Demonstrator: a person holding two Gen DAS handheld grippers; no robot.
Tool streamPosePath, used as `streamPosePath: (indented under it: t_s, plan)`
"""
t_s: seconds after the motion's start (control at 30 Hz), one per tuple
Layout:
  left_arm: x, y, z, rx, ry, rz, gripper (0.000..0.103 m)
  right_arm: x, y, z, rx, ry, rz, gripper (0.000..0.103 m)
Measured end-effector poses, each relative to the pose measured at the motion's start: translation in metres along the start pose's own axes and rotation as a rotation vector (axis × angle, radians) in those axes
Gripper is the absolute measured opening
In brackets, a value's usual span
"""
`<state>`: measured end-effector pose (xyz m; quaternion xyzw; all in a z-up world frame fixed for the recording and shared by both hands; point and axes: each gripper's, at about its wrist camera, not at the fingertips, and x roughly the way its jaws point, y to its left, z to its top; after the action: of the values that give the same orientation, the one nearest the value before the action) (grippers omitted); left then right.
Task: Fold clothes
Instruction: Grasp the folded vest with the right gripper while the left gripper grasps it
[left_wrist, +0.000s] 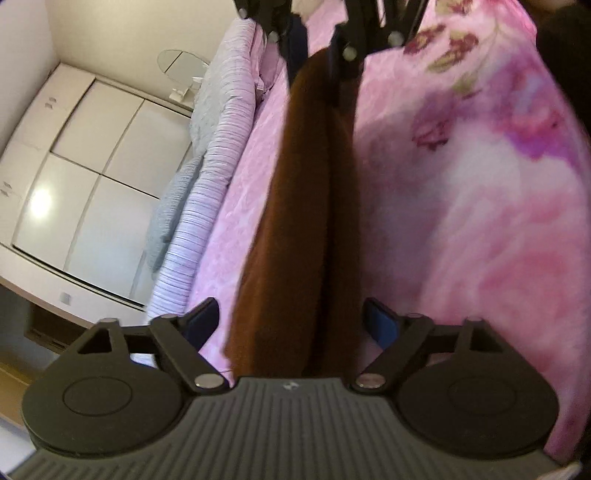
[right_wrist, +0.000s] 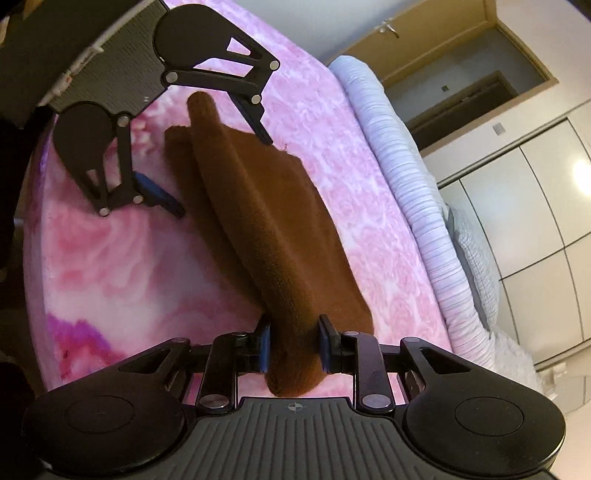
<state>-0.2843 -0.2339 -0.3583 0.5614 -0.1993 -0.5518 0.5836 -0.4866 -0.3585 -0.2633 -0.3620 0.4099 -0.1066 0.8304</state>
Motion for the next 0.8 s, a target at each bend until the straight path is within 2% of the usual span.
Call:
streamPosePath:
  t_s: [0.07,0.17,0.2,0.27,0.33,0.4,0.6,0.7,0.77,0.8]
  plan:
    - [0.002,0.008,-0.005,-0.009,0.021,-0.023,0.050,0.002,0.008,0.006,-0.010,-0.001,0.002,0.025]
    - [0.004,0.018,-0.012,-0.017,0.028,-0.051,0.029,0.001,0.018,0.005,-0.013,-0.004,-0.006,0.025]
    - [0.003,0.021,-0.014,-0.018,0.025,-0.056,0.028,0.001,0.022,0.004,-0.020,-0.006,-0.020,0.026]
    - [0.003,0.025,-0.015,-0.025,0.018,-0.070,0.027,-0.001,0.032,0.001,-0.040,-0.011,-0.058,0.034]
    - [0.003,0.030,-0.015,-0.039,0.011,-0.088,0.026,0.003,0.042,-0.001,-0.056,-0.004,-0.100,0.059]
    - [0.004,0.036,-0.015,-0.067,0.005,-0.109,0.026,0.008,0.052,-0.002,-0.087,0.005,-0.103,0.062]
    - [0.007,0.055,-0.011,-0.179,0.006,-0.165,0.026,0.040,0.071,0.002,-0.157,0.037,-0.132,0.062]
    - [0.008,0.058,-0.011,-0.187,0.002,-0.177,0.025,0.052,0.067,0.009,-0.170,0.039,-0.176,0.061]
    - [0.005,0.055,-0.013,-0.172,0.000,-0.177,0.024,0.057,0.063,0.011,-0.178,0.057,-0.200,0.045]
    - [0.003,0.054,-0.013,-0.159,0.000,-0.173,0.023,0.059,0.062,0.011,-0.189,0.060,-0.213,0.032]
